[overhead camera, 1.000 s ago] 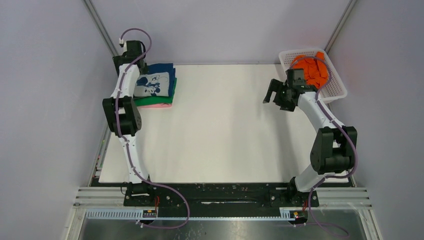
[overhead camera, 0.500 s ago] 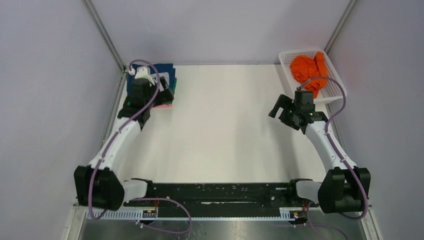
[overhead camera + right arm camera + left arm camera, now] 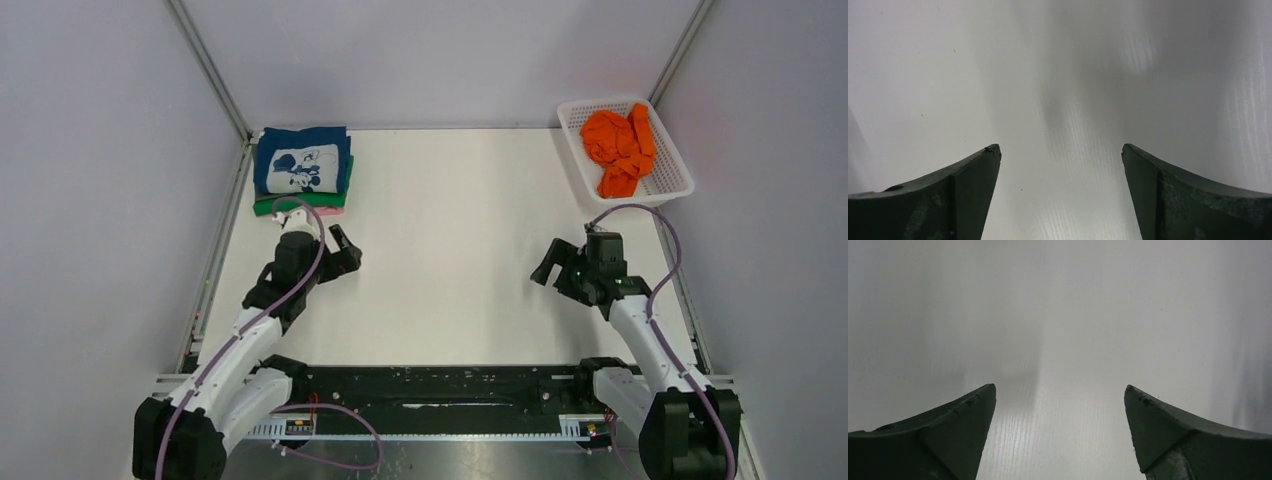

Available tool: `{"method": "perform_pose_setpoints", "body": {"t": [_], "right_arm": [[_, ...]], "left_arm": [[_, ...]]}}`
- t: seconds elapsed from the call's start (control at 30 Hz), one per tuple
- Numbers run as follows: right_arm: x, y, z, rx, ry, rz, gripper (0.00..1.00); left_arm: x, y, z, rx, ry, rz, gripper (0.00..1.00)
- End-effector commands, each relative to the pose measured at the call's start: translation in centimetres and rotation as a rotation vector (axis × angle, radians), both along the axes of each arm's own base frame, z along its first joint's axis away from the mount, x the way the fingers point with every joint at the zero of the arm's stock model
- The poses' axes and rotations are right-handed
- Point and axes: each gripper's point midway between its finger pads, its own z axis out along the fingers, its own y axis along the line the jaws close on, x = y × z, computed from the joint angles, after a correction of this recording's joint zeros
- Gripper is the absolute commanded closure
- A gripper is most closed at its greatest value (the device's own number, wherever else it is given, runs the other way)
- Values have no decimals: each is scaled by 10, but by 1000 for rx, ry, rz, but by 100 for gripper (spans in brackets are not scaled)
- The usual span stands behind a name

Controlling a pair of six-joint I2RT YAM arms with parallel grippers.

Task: Fold and stack the t-shirts
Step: Reset both arms

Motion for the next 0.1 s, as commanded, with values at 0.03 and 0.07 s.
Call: {"method": "perform_pose_setpoints", "body": {"t": [0.03, 0.07], "right_arm": [[25, -6, 24, -27, -147, -31, 0], [27, -8, 25, -34, -152, -43, 1]], "left_arm": [[9, 9, 17, -4, -82, 66, 1], [10, 10, 19, 2, -84, 69, 1]]}}
